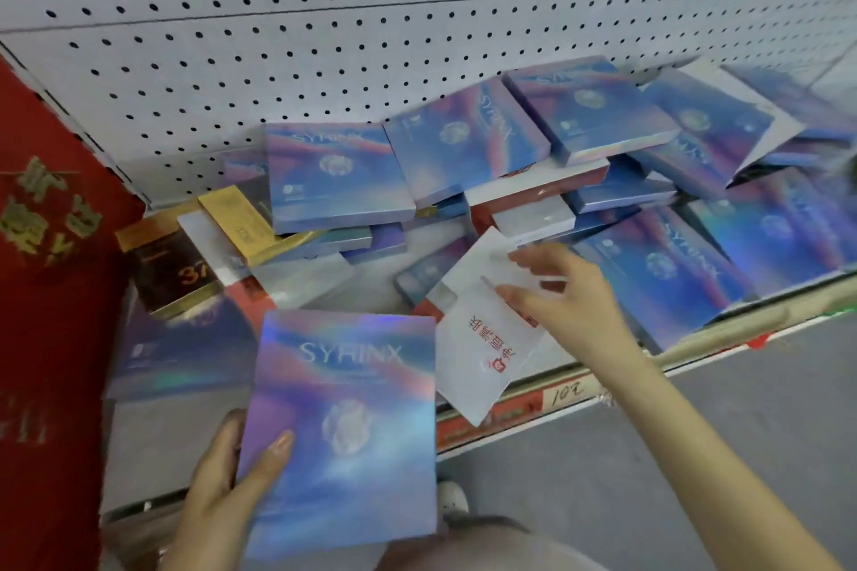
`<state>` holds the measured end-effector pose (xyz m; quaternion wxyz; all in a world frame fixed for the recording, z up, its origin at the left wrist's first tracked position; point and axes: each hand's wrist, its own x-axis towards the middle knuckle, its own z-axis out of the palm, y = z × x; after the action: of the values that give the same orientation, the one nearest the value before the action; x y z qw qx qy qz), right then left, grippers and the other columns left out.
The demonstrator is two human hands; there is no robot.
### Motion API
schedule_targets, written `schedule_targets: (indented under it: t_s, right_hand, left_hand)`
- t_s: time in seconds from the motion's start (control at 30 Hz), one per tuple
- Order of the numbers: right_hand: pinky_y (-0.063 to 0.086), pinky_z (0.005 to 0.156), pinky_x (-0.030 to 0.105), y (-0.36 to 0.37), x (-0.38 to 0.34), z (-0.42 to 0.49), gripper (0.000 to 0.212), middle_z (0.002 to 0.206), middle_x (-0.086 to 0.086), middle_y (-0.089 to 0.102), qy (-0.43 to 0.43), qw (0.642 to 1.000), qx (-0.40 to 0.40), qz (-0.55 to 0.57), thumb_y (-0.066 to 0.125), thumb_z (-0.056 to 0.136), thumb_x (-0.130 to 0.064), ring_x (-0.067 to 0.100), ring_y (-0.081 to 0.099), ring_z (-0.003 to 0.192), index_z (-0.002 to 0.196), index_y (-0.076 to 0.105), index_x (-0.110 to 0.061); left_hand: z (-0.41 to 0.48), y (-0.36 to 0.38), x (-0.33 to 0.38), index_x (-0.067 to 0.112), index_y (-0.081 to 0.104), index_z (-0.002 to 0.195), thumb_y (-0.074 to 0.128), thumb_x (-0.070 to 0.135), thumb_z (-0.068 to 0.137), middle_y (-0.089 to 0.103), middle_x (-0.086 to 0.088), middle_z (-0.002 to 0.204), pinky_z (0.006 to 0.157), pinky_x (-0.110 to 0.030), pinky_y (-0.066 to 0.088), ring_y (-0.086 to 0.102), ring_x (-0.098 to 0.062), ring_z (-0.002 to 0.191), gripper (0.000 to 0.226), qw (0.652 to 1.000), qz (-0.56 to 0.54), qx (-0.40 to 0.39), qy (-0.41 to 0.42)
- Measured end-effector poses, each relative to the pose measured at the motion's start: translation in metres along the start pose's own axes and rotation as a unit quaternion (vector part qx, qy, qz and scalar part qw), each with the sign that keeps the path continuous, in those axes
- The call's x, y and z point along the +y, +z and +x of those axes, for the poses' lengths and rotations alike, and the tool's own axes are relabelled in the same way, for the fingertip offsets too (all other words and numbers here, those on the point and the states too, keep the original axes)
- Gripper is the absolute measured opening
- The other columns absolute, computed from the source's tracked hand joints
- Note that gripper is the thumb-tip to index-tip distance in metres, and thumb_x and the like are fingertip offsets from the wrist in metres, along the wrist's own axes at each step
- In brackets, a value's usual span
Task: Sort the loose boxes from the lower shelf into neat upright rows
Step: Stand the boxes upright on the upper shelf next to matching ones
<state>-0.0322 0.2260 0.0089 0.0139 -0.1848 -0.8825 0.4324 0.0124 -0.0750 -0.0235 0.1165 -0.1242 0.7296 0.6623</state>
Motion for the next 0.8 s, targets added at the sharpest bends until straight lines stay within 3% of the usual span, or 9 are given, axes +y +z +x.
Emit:
schedule_targets:
  t_s: [0.07,0.13,0.23,0.33,0.43,0.53,0.63,0.73,0.8]
  right_hand:
    - [0.04,0.081,0.024,-0.007,0.016,0.006,0.042,0.112,-0.011,0.055,0.012,0.998,0.046,-0.046,0.076,0.079,-0.03,0.008,0.051,0.101,0.116,0.056,-0.026]
    - [0.041,0.078,0.023,-0.008,0.032,0.012,0.057,0.116,-0.008,0.053,0.045,0.998,0.016,-0.036,0.077,0.077,-0.036,0.011,0.051,0.103,0.126,0.05,-0.023]
    - [0.05,0.088,0.04,-0.002,0.046,0.017,0.076,0.118,-0.005,0.057,0.065,0.992,-0.029,-0.102,0.073,0.066,-0.062,0.02,0.056,0.109,0.127,0.044,-0.026]
    - [0.054,0.083,0.04,-0.001,0.043,0.025,0.072,0.111,-0.009,0.058,0.08,0.987,-0.058,-0.128,0.076,0.068,-0.058,0.015,0.06,0.1,0.124,0.044,-0.027]
    - [0.051,0.056,0.02,-0.011,0.034,0.021,0.033,0.09,-0.007,0.069,0.146,0.983,-0.111,0.024,0.078,0.077,-0.037,0.007,0.066,0.073,0.098,0.059,-0.023]
    - [0.056,0.057,0.021,-0.025,0.043,0.003,0.011,0.088,0.002,0.074,0.174,0.962,-0.104,0.183,0.067,0.089,-0.029,0.011,0.07,0.071,0.09,0.062,-0.02]
    - [0.059,0.059,0.027,-0.055,0.078,-0.027,0.016,0.085,0.005,0.076,0.206,0.919,-0.08,0.326,0.06,0.093,-0.023,0.014,0.072,0.072,0.096,0.065,-0.008]
    - [0.057,0.054,0.025,-0.11,0.12,-0.057,0.02,0.086,0.008,0.076,0.235,0.838,-0.052,0.489,0.058,0.089,-0.013,0.015,0.073,0.072,0.104,0.065,-0.001]
    - [0.057,0.054,0.024,-0.158,0.151,-0.073,0.033,0.092,0.009,0.076,0.216,0.813,-0.038,0.539,0.059,0.08,-0.012,0.015,0.073,0.073,0.111,0.063,-0.002]
  left_hand:
    - [0.001,-0.011,0.0,0.038,0.065,0.079,0.076,0.016,0.078,0.072,0.013,0.101,0.082,-0.006,0.036,0.054,0.011,0.089,0.025,0.999,0.007,0.049,-0.014]
    - [0.006,-0.017,-0.002,0.043,0.067,0.068,0.067,0.038,0.085,0.069,0.03,0.086,0.074,-0.001,0.039,0.054,0.02,0.077,0.018,0.998,-0.009,0.06,-0.021]
    - [0.01,-0.021,-0.013,0.029,0.066,0.083,0.057,0.003,0.09,0.07,0.024,0.078,0.067,0.003,0.042,0.057,0.02,0.067,0.028,0.997,-0.003,0.075,-0.015]
    - [0.003,-0.012,-0.016,0.025,0.066,0.088,0.064,0.025,0.084,0.072,0.015,0.081,0.065,-0.007,0.05,0.063,0.008,0.069,0.005,0.994,-0.036,0.107,-0.007]
    - [-0.011,0.002,-0.014,0.024,0.059,0.089,0.054,0.01,0.093,0.067,0.025,0.062,0.053,-0.007,0.049,0.061,0.011,0.056,0.015,0.988,-0.045,0.148,-0.021]
    - [-0.032,0.021,0.003,0.024,0.057,0.091,0.053,0.009,0.094,0.063,0.028,0.055,0.047,-0.001,0.043,0.056,0.016,0.05,0.016,0.986,-0.024,0.167,-0.011]
    - [-0.051,0.052,0.014,0.031,0.053,0.084,0.053,0.01,0.093,0.065,0.02,0.058,0.047,0.003,0.04,0.054,0.019,0.051,0.023,0.982,0.016,0.185,0.027]
    - [-0.066,0.1,0.012,0.026,0.057,0.083,0.056,0.014,0.093,0.068,0.005,0.077,0.049,-0.023,0.049,0.067,-0.007,0.072,0.016,0.977,0.026,0.203,0.058]
    - [-0.078,0.149,0.01,0.023,0.058,0.082,0.06,0.023,0.091,0.064,-0.005,0.084,0.046,-0.022,0.049,0.065,-0.007,0.069,0.01,0.978,-0.004,0.199,0.068]
